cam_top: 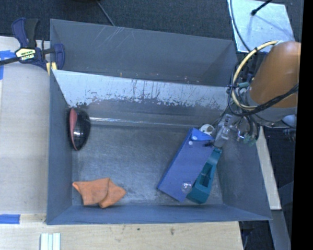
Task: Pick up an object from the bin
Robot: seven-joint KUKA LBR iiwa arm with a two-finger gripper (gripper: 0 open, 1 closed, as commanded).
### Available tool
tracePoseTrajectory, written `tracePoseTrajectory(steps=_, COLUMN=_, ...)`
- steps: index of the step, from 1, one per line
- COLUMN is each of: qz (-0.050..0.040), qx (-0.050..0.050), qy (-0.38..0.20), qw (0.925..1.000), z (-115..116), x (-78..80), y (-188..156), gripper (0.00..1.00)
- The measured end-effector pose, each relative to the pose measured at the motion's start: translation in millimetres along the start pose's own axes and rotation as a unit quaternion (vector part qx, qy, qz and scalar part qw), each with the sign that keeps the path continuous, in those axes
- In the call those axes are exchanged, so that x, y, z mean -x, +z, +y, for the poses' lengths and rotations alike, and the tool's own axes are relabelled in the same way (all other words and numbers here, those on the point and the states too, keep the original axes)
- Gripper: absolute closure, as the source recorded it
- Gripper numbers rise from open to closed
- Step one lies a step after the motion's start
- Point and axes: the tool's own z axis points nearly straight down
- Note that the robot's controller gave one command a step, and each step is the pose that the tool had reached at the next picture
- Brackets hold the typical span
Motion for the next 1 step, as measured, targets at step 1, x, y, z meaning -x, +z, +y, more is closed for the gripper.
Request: tracePoseTrajectory(steps=1, qz=-0.0047, qx=0.001, qy=-0.019, qw=0.9998, z=27.3, x=37.8, y=-91.0, gripper=1.0)
